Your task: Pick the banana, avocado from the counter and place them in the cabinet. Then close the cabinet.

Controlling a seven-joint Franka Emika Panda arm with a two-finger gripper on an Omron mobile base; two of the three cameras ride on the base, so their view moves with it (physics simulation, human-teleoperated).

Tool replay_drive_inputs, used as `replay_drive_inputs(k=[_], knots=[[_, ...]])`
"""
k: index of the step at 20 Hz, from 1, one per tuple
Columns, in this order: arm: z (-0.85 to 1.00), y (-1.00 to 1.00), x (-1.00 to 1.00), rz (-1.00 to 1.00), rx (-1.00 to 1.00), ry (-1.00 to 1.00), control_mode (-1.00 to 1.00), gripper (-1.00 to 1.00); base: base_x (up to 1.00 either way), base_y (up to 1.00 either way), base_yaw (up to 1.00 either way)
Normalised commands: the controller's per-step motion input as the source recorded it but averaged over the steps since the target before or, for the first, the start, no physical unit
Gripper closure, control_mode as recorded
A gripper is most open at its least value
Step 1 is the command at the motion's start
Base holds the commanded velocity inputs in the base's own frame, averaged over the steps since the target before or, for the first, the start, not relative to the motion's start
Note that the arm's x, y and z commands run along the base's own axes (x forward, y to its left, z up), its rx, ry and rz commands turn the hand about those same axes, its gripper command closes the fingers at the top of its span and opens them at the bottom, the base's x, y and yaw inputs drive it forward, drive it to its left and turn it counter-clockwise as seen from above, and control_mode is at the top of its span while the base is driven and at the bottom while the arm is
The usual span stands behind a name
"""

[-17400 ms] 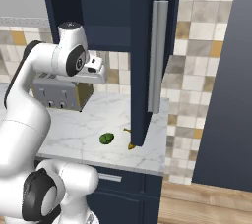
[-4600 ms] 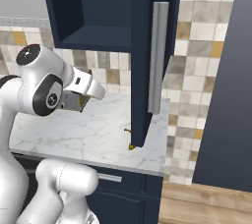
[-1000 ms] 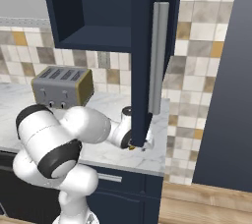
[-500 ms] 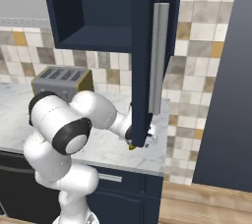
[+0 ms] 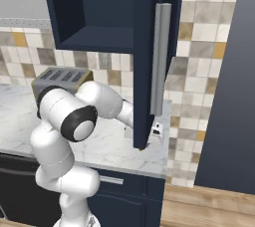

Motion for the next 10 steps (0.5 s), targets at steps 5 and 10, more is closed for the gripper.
replay_drive_inputs(k=[5,10], knots=[[0.26,1.00,-0.06,-0.03,-0.21,-0.02,-1.00,1.00,0.00,0.00,0.00],[0.88,0.83,-0.15,-0.06,-0.25,0.01,-1.00,1.00,0.00,0.00,0.00]])
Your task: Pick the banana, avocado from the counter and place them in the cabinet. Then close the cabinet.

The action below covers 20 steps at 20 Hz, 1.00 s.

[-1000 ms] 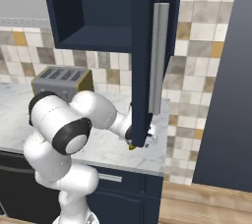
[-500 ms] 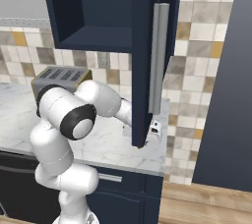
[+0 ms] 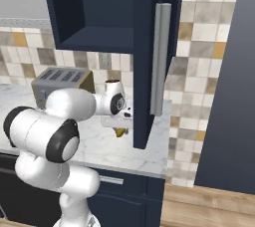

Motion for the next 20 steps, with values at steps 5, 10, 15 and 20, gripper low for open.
replay_drive_inputs(k=[5,10,15,20], knots=[[1.00,0.12,-0.73,-0.10,-0.12,0.00,-1.00,1.00,0.00,0.00,0.00],[1.00,0.00,-0.94,-0.01,-0.02,0.00,-1.00,1.00,0.00,0.00,0.00],[1.00,0.02,-0.79,0.00,-0.01,-0.01,-1.00,1.00,0.00,0.00,0.00],[1.00,0.04,-0.67,-0.02,-0.02,-0.11,-1.00,1.00,0.00,0.00,0.00]])
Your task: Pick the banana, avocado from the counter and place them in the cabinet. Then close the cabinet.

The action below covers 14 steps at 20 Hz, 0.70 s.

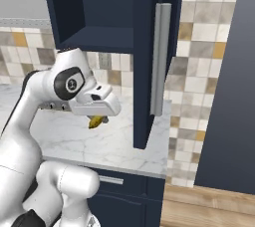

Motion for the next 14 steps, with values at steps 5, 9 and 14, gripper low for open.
replay_drive_inputs(k=[5,9,14], knots=[[1.00,0.00,-0.64,-0.01,-0.01,-0.11,-1.00,1.00,0.00,0.00,0.00],[0.98,0.00,-0.36,0.00,0.00,-0.15,-1.00,1.00,0.00,0.00,0.00],[0.75,0.06,0.08,0.04,0.00,-0.09,-1.00,1.00,0.00,0.00,0.00]])
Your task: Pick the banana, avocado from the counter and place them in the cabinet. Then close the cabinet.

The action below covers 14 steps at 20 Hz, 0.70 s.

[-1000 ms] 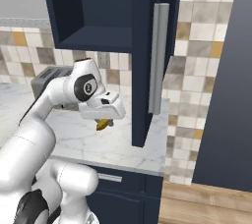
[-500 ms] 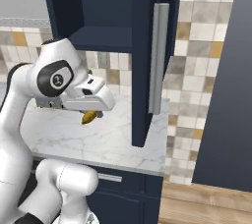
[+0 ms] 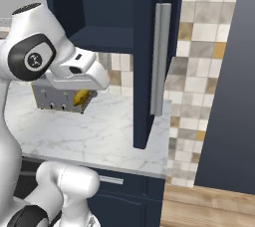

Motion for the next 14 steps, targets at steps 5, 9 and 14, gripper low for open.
replay_drive_inputs(k=[5,9,14], knots=[[0.36,0.02,0.31,0.08,0.00,-0.16,-1.00,1.00,0.00,0.00,0.00],[0.03,0.15,0.66,0.15,0.00,-0.20,-1.00,1.00,0.00,0.00,0.00],[0.09,0.16,0.80,0.13,0.00,-0.15,-1.00,1.00,0.00,0.00,0.00]])
